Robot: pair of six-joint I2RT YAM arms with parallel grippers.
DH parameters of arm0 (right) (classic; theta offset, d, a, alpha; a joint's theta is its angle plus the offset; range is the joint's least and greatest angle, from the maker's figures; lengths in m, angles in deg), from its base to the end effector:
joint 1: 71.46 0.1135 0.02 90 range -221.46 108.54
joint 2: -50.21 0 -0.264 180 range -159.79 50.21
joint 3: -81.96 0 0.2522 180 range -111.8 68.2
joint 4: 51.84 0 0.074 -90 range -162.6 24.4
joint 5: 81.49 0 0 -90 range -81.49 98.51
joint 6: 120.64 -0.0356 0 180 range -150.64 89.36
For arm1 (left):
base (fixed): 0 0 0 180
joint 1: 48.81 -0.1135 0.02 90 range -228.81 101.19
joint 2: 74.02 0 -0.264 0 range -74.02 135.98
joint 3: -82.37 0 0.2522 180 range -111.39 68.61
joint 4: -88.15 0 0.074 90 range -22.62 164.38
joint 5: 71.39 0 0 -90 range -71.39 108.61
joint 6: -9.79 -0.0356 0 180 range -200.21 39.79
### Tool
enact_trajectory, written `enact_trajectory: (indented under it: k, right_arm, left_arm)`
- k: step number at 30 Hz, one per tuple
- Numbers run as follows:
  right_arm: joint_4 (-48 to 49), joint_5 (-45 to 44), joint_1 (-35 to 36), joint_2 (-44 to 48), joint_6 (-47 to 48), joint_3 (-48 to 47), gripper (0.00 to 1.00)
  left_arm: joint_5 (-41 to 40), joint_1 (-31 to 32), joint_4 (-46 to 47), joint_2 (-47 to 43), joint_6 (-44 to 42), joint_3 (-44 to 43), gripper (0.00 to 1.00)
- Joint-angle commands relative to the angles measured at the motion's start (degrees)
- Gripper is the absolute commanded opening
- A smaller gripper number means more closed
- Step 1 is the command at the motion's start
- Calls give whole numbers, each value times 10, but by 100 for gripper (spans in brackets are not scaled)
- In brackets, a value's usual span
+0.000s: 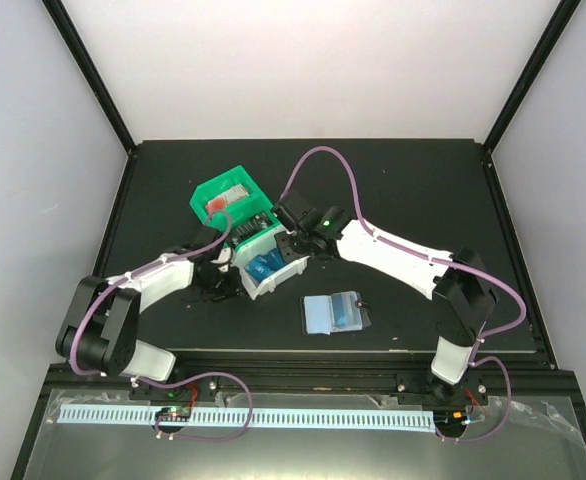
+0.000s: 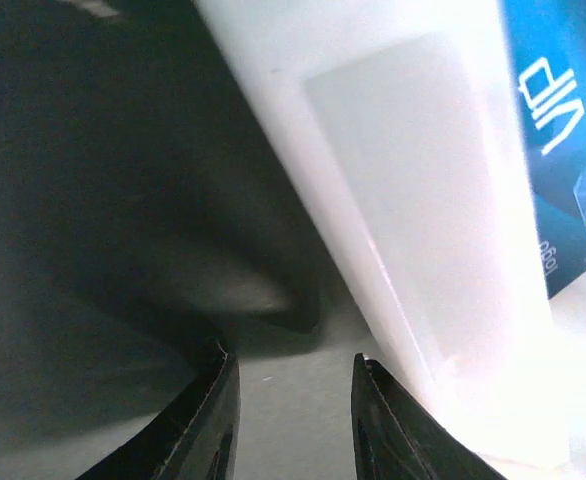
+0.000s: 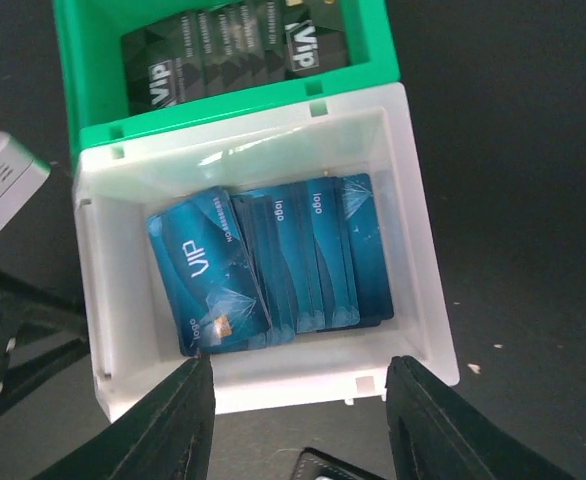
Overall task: Put the credit cards into the card holder
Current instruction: Adjust the storage box at the center of the board.
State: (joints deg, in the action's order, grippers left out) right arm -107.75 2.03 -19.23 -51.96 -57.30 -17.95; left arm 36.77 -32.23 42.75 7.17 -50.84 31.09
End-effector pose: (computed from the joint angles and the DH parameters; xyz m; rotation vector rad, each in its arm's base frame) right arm 0.2392 0.3021 0.2687 -0.5385 2.5640 0.3601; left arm 0.2130 -0.0750 0.1443 -0.2703 2.9616 -0.5871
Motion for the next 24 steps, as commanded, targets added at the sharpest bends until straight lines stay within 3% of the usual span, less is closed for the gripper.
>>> enact_trajectory:
  k: [1,7,13,19,24]
  right_arm:
    - [-4,-60,-10,22,-35,11,49]
    - [15,-43,-32,41,-37,30,50]
    - [37,-11,-66,43,-38,32,50]
    - [28,-9,-73,23,-34,0,50]
    - [30,-10,-74,18,-34,-3,51]
  left_arm:
    - [-25,45,42,21,-13,-43,33]
    - [-16,96,90,44,-39,-88,35]
    - [-4,105,144,77,-27,-121,33]
    - [-72,48,112,6,-12,-114,31]
    - [-69,-15,114,-12,6,-119,44]
